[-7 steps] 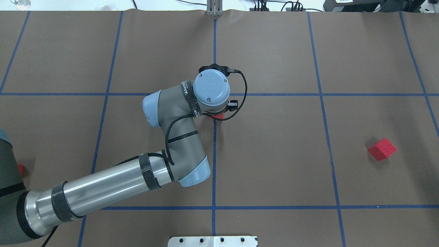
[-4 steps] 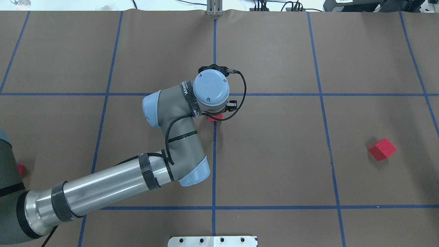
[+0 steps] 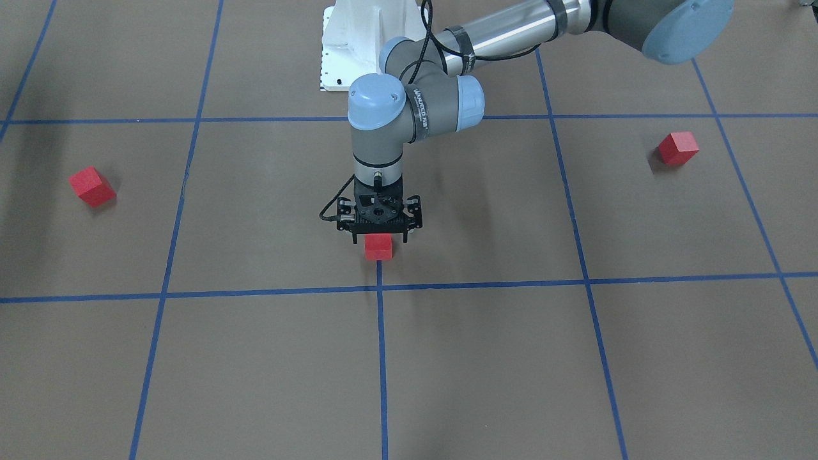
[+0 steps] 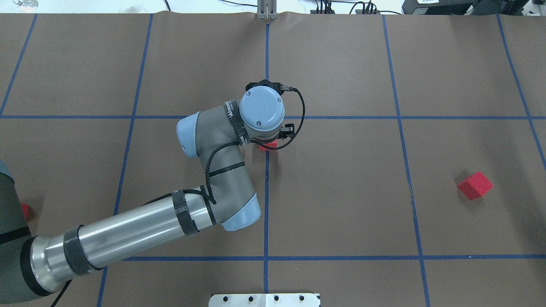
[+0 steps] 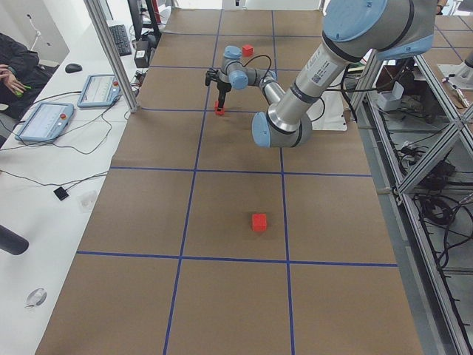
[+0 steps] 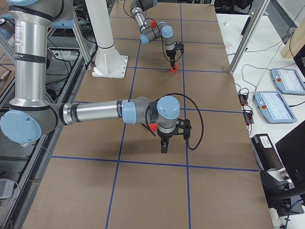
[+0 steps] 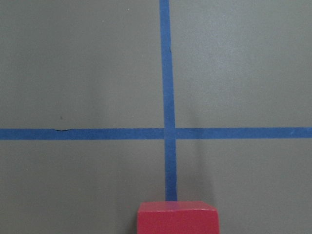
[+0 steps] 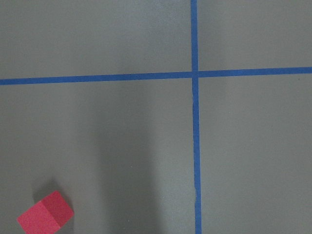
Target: Form red blocks into L shape at center
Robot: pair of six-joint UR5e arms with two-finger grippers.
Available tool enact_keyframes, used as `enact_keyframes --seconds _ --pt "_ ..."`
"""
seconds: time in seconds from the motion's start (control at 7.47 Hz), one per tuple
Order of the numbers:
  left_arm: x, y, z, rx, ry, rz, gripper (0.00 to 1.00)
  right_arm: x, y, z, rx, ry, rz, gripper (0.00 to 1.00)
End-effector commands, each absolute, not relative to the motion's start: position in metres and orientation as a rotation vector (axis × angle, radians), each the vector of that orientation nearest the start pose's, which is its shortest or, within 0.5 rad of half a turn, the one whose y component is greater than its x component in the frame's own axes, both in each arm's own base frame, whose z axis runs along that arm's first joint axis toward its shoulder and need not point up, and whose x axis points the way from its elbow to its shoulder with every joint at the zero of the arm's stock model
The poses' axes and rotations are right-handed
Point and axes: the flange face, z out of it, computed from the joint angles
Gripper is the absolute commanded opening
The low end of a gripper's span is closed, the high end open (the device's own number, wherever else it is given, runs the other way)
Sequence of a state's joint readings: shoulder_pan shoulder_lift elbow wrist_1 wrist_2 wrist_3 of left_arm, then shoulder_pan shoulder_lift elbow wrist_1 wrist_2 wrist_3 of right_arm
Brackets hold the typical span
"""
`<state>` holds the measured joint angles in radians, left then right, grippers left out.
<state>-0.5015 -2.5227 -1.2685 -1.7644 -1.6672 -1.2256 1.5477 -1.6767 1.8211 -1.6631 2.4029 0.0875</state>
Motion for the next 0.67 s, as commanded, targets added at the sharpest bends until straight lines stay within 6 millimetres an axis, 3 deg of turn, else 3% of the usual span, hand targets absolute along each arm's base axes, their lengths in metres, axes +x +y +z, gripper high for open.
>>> enact_keyframes --seconds 0.0,0.13,0.4,0.54 --pt "0.634 -0.497 0.157 0.270 0.816 -0.115 0.99 0.049 -0.447 0.573 0.036 -0.836 0.024 0.99" --pt "0.630 -0.499 0.153 0.276 0.825 -0.118 0.99 0.049 -0.447 0.555 0.071 -0.837 0.007 0.99" --pt "0.614 -0.502 0.136 0.295 0.859 -0.126 0.99 0.038 -0.496 0.488 0.217 -0.841 -0.076 0.99" --pt "0.599 -0.512 0.131 0.263 0.888 -0.125 0.99 0.020 -0.490 0.519 0.136 -0.891 -0.081 0.99"
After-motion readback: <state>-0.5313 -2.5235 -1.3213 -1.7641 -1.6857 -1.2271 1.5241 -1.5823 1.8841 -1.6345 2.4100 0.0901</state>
